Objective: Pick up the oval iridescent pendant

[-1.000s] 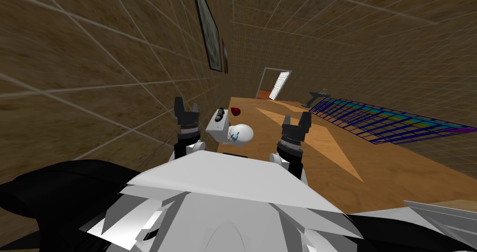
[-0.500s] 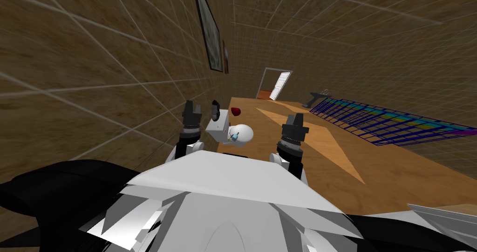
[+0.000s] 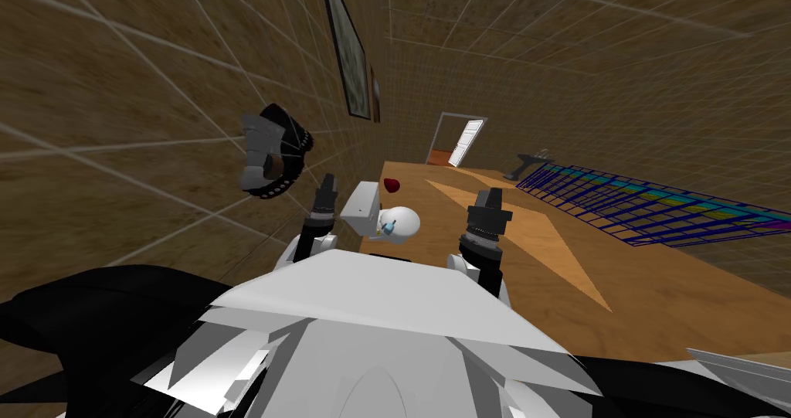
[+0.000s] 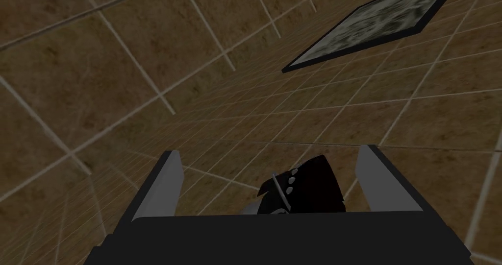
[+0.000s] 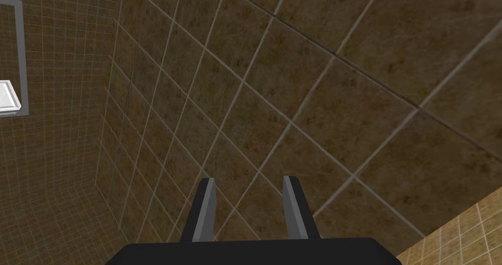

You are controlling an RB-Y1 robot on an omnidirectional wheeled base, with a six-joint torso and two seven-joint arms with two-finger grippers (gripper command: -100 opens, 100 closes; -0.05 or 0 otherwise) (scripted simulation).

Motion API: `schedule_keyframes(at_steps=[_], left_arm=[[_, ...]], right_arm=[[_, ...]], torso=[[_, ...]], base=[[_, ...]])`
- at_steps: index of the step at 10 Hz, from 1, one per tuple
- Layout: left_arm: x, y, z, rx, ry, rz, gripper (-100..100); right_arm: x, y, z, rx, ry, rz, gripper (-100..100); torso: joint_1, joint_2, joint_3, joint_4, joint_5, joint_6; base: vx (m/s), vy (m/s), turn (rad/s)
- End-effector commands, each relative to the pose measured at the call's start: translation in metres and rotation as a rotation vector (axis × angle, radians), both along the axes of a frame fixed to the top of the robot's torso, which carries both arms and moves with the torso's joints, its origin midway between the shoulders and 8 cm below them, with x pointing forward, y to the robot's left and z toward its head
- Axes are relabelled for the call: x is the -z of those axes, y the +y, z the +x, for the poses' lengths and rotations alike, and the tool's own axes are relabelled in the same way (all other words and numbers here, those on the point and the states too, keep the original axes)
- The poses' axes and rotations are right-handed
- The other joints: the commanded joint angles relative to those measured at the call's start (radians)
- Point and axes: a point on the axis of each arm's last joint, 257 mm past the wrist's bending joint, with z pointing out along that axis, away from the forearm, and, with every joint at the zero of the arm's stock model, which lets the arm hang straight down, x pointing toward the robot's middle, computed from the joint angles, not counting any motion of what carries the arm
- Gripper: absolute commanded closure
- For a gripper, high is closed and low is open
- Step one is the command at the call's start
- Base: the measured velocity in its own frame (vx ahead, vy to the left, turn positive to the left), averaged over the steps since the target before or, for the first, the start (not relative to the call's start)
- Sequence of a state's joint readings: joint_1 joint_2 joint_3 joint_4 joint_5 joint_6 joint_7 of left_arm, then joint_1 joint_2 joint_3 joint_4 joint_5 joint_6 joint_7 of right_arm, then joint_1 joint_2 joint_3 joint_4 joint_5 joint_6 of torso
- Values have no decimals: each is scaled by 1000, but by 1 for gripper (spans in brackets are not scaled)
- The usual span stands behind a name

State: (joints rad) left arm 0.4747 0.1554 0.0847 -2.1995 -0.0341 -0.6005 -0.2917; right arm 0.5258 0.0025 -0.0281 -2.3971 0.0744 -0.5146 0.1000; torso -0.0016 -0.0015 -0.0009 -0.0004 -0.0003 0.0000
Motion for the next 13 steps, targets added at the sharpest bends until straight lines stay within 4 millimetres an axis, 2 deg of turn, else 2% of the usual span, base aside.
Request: schedule_keyframes(at_steps=[1,7,8,10,12,13], left_arm=[[15,4,8,-38,29,54,-100],[75,24,39,-194,145,254,-100],[76,24,39,-194,148,254,-100],[100,33,49,-247,196,325,-100],[113,38,54,-273,221,361,-100],[127,43,59,-298,248,397,-100]], right_arm=[[0,0,0,0,0,0,0],[0,0,0,0,0,0,0],[0,0,0,0,0,0,0],[0,0,0,0,0,0,0],[0,0,0,0,0,0,0],[0,0,0,0,0,0,0]], torso=[[0,0,0,0,0,0],[-1,0,0,0,0,0],[-1,0,0,0,0,0],[0,0,0,0,0,0],[-1,0,0,0,0,0],[0,0,0,0,0,0]], base=[[26,-29,37],[21,-38,40],[14,-31,17],[18,-27,38],[17,-38,32],[14,-28,26]])
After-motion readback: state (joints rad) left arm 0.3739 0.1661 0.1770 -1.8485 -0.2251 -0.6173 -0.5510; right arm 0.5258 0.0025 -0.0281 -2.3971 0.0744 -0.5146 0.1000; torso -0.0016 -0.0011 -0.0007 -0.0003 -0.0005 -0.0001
